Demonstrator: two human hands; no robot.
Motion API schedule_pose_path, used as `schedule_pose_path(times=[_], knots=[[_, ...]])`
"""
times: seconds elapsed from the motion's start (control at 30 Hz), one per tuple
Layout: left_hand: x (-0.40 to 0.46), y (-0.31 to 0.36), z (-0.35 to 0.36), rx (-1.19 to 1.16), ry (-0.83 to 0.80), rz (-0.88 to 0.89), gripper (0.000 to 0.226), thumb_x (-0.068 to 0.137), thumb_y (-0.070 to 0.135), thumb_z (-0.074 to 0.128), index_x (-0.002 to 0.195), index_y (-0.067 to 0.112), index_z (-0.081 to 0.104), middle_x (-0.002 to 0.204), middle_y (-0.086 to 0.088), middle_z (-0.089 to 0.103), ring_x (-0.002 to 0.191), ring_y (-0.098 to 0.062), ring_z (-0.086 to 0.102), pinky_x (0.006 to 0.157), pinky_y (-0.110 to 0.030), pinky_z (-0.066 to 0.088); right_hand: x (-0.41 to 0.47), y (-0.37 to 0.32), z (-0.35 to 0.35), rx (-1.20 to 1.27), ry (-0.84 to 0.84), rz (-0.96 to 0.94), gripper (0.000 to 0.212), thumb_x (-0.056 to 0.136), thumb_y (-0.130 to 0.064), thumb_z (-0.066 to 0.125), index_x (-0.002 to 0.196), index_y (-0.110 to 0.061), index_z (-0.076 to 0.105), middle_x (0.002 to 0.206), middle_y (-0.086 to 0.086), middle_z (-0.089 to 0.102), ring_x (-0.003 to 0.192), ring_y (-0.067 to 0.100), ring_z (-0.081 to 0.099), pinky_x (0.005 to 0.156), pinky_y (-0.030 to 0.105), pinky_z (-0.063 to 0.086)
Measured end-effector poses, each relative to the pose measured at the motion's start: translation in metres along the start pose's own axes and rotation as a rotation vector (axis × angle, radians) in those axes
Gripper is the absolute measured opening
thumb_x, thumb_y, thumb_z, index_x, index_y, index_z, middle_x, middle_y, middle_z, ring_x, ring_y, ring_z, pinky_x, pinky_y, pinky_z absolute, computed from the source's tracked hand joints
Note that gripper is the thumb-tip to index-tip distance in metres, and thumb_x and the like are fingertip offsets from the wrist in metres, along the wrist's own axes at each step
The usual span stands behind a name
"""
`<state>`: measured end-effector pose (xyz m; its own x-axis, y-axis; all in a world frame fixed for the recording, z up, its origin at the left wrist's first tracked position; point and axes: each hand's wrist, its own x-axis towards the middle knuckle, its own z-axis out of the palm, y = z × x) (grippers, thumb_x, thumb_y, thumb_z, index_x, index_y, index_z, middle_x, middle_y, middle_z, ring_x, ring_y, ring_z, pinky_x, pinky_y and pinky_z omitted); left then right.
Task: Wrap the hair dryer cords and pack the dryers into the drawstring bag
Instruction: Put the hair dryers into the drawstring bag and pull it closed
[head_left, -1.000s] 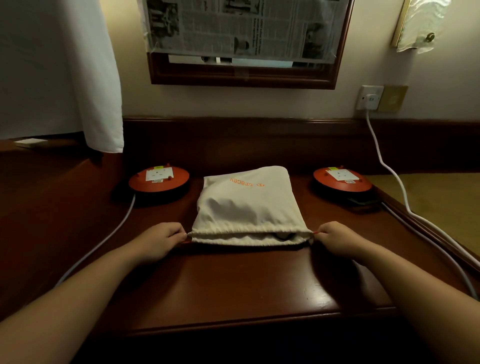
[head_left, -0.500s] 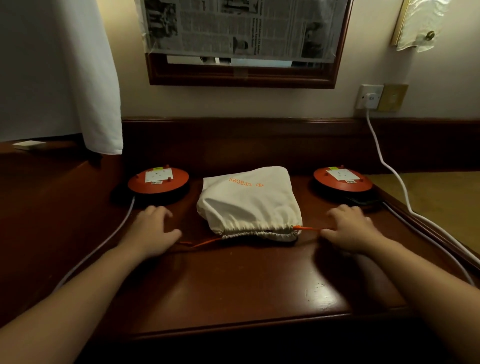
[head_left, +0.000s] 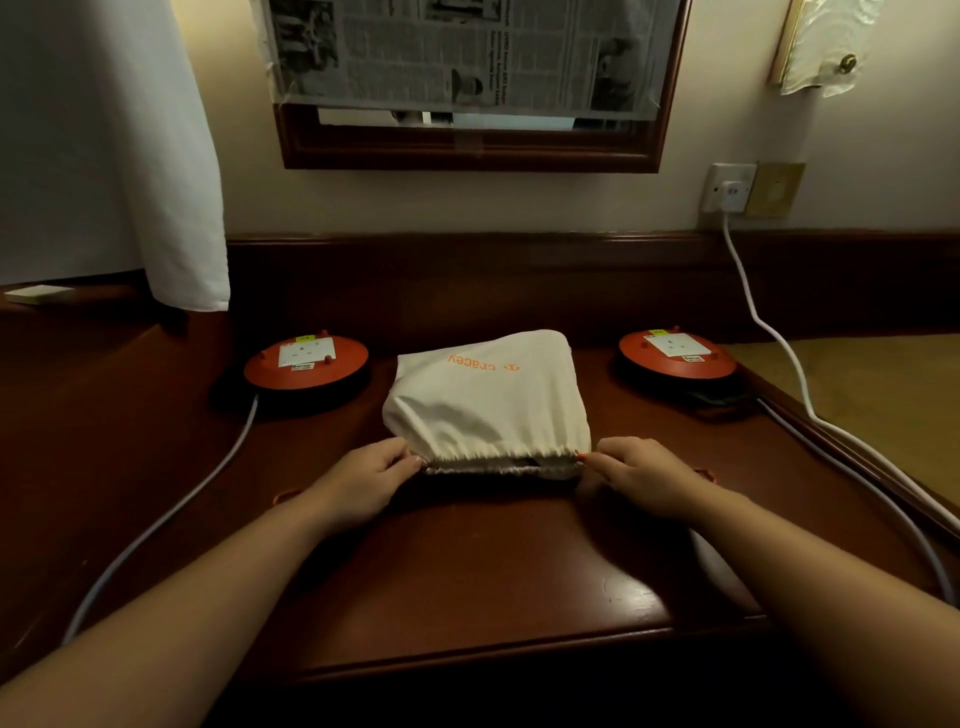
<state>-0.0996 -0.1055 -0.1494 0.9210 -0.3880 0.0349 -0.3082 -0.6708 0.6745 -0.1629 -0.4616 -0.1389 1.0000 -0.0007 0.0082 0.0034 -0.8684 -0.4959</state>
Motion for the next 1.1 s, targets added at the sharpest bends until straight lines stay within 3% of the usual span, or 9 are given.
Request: schedule_pose_path(times=[0.13, 0.3, 0.37, 0.43, 0.5, 0.67, 0.77, 0.97, 1.1], knots=[[-0.002, -0.019, -0.017, 0.099, -0.027, -0.005, 0.03, 0.104, 0.035, 0.054, 0.085, 0.013, 0.058, 0.07, 0.002, 0.056, 0.059, -0.007, 0.049, 0.059, -0.031, 0.039, 0.005, 0.013, -0.008, -0.014, 0.041, 0.013, 0.042, 0.106, -0.034, 0.055, 0.067, -0.019, 0.054, 0.07, 0.002, 0.061, 0.066, 0.017, 0.055, 0.063, 0.034, 0.041], [-0.005, -0.027, -0.026, 0.192, -0.053, -0.011, 0.026, 0.101, 0.042, 0.056, 0.086, 0.021, 0.063, 0.086, 0.002, 0.064, 0.078, -0.012, 0.06, 0.07, -0.03, 0.046, 0.004, 0.02, -0.008, -0.008, 0.013, 0.003, 0.032, 0.104, -0.036, 0.058, 0.074, -0.024, 0.058, 0.079, 0.001, 0.063, 0.079, 0.023, 0.06, 0.069, 0.035, 0.045], [-0.004, -0.022, -0.021, 0.352, -0.045, 0.02, 0.025, 0.096, 0.056, 0.057, 0.097, 0.032, 0.062, 0.101, 0.01, 0.058, 0.095, -0.008, 0.055, 0.084, -0.03, 0.049, 0.003, 0.013, -0.008, -0.165, -0.001, -0.024, 0.02, 0.099, -0.049, 0.061, 0.092, -0.03, 0.06, 0.094, -0.008, 0.06, 0.096, 0.02, 0.057, 0.082, 0.037, 0.048], [-0.003, -0.011, -0.012, 0.503, -0.008, 0.056, 0.042, 0.09, 0.069, 0.054, 0.111, 0.033, 0.057, 0.111, 0.013, 0.05, 0.106, -0.009, 0.047, 0.095, -0.035, 0.046, 0.004, 0.0, -0.003, -0.367, 0.012, -0.05, 0.034, 0.09, -0.065, 0.06, 0.108, -0.036, 0.057, 0.105, -0.015, 0.055, 0.105, 0.014, 0.049, 0.093, 0.04, 0.046], [0.0, 0.004, 0.002, 0.597, 0.0, 0.101, 0.045, 0.091, 0.068, 0.054, 0.114, 0.029, 0.056, 0.111, 0.011, 0.047, 0.108, -0.013, 0.046, 0.096, -0.037, 0.044, 0.005, -0.017, 0.005, -0.463, 0.023, -0.057, 0.035, 0.093, -0.065, 0.056, 0.103, -0.031, 0.059, 0.101, -0.012, 0.055, 0.102, 0.017, 0.051, 0.091, 0.042, 0.045], [0.011, 0.02, 0.024, 0.233, 0.023, 0.099, 0.027, 0.104, 0.033, 0.052, 0.089, 0.012, 0.059, 0.084, -0.001, 0.06, 0.077, -0.018, 0.057, 0.066, -0.035, 0.041, 0.013, -0.034, 0.023, -0.066, 0.009, 0.01, 0.03, 0.103, -0.029, 0.052, 0.085, -0.007, 0.062, 0.08, 0.01, 0.063, 0.073, 0.026, 0.057, 0.061, 0.037, 0.037], [0.014, 0.016, 0.024, 0.007, -0.009, 0.021, 0.031, 0.103, 0.036, 0.055, 0.082, 0.013, 0.06, 0.071, 0.002, 0.059, 0.064, -0.013, 0.053, 0.06, -0.032, 0.038, 0.016, -0.033, 0.021, 0.098, 0.008, -0.011, 0.034, 0.103, -0.03, 0.053, 0.084, -0.005, 0.065, 0.085, 0.017, 0.069, 0.074, 0.031, 0.065, 0.063, 0.04, 0.044], [0.014, 0.0, 0.009, -0.005, -0.042, 0.094, 0.032, 0.104, 0.031, 0.056, 0.077, 0.015, 0.063, 0.062, 0.008, 0.054, 0.054, -0.002, 0.047, 0.061, -0.03, 0.037, 0.014, -0.015, 0.019, 0.041, 0.014, -0.108, 0.039, 0.103, -0.038, 0.06, 0.073, -0.014, 0.062, 0.074, 0.007, 0.068, 0.061, 0.022, 0.057, 0.059, 0.04, 0.044], [0.012, -0.015, -0.003, 0.039, -0.018, 0.076, 0.037, 0.103, 0.032, 0.057, 0.075, 0.009, 0.056, 0.06, 0.007, 0.051, 0.053, -0.003, 0.045, 0.057, -0.03, 0.037, 0.012, -0.009, 0.005, -0.03, 0.042, -0.152, 0.038, 0.102, -0.033, 0.064, 0.067, -0.02, 0.059, 0.063, -0.002, 0.058, 0.055, 0.009, 0.046, 0.055, 0.027, 0.036]])
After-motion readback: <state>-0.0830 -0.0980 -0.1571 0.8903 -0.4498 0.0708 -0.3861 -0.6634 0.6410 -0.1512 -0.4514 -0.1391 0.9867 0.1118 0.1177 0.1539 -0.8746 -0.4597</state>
